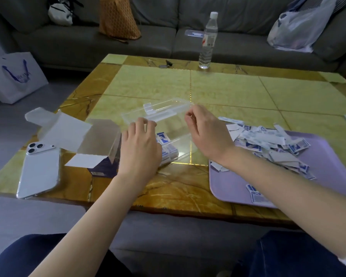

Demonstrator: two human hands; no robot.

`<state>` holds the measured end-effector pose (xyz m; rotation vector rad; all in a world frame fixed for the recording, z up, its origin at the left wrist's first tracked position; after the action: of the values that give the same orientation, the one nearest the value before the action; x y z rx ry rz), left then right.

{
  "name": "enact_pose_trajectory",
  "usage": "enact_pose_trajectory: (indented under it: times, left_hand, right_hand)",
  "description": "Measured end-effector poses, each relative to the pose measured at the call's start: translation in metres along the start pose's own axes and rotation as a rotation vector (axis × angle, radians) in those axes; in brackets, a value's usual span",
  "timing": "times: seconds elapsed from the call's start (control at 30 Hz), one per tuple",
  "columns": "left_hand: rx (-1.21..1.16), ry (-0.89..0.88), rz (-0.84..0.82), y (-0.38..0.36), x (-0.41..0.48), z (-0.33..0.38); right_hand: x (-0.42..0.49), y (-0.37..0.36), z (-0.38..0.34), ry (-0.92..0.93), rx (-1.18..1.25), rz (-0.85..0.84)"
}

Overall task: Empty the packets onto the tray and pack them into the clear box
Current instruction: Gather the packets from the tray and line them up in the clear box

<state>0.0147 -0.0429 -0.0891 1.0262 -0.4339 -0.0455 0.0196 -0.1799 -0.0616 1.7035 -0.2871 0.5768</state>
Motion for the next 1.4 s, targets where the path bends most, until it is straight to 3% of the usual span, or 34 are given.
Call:
enact_pose_trajectory:
  times: [0.1,0.2,0.4,0.57,0.87,1.1,1.4]
  left_hand:
    - [-0.124,-0.233,0.033,-0.009,-0.007,0.051]
    - [-0.169,-0.395,-0.066,-0.04,-0.015,0.103]
    - [-0.097,-0.403,-0.395,-0.127,-0.025,0.134]
    - [-0.056,-0.409,-0.517,-0.163,-0.03,0.138]
    - [-0.075,-0.373,-0.484,-0.176,-0.031,0.136]
    - [-0.102,-0.342,-0.478,-0.177,-0.031,0.132]
    - [-0.106,-0.322,-0.489,-0.177,-0.032,0.132]
  right_hand:
    - [-0.028,-0.001,0.019,0.024,-0.052,-0.023]
    - [-0.053,-0.007,0.057,0.028,-0.134,-0.129]
    - [-0.109,-0.023,0.156,-0.155,-0.438,-0.648]
    - [-0.158,-0.034,0.173,-0.12,-0.314,-0.972]
    - [-0.143,-0.023,0.177,-0.153,-0.205,-0.799]
    - [-0.151,-0.023,0.182,-0.251,-0.2,-0.831]
    - [-0.155,-0.026,0.175,-0.249,-0.283,-0.915]
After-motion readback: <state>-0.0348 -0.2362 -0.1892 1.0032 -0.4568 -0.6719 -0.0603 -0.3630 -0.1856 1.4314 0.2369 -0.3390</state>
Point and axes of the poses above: each hand's wrist, its own x-axis towards the middle knuckle, its own y-axis out of the back of the hand, z = x × y, the point moved 10 cm from there along x, towards the middle knuckle, and after that the axes turned 15 degrees about -x, right-handed, at the moved point
